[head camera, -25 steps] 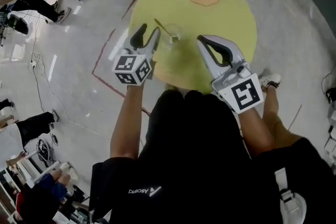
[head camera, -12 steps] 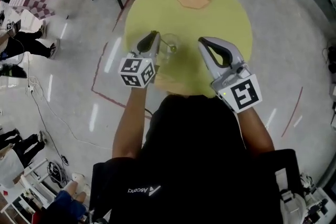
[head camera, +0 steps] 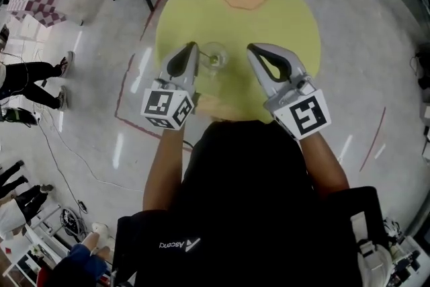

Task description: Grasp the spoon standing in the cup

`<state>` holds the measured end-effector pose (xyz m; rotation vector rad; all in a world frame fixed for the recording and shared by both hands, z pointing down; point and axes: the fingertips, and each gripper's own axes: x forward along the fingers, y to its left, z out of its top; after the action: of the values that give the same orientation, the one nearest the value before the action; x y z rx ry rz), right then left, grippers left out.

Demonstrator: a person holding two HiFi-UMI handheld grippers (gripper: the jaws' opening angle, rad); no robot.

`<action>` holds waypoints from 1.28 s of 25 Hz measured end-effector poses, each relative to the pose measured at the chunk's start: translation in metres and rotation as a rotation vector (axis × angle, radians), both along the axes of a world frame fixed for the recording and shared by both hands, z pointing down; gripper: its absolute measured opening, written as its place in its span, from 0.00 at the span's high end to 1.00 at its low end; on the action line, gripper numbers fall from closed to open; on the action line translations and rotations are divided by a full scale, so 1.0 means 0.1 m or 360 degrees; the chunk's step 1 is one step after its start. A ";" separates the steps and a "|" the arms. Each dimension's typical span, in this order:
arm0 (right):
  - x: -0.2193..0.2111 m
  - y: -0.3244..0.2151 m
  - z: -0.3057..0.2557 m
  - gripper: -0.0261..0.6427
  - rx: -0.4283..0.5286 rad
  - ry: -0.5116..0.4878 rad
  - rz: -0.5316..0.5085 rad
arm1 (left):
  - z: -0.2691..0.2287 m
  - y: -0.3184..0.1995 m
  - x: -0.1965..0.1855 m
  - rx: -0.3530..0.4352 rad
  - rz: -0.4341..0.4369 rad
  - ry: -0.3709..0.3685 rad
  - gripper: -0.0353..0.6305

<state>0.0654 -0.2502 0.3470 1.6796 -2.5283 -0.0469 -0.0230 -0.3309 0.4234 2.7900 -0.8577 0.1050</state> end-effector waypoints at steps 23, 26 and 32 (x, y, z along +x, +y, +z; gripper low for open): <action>-0.14 0.01 -0.23 0.96 0.0076 -0.0065 -0.0093 | -1.23 0.33 -0.49 0.0293 -0.0237 0.0225 0.93; -0.15 0.02 -0.22 0.96 0.0077 -0.0066 -0.0098 | -1.24 0.33 -0.49 0.0298 -0.0242 0.0230 0.93; -0.13 0.04 -0.16 0.96 0.0071 -0.0062 -0.0091 | -1.19 0.32 -0.50 0.0299 -0.0245 0.0237 0.93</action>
<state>0.0521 -0.2465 0.3312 1.6395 -2.6222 -0.0763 -0.0729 -0.2993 0.3049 2.8424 -1.0905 -0.2167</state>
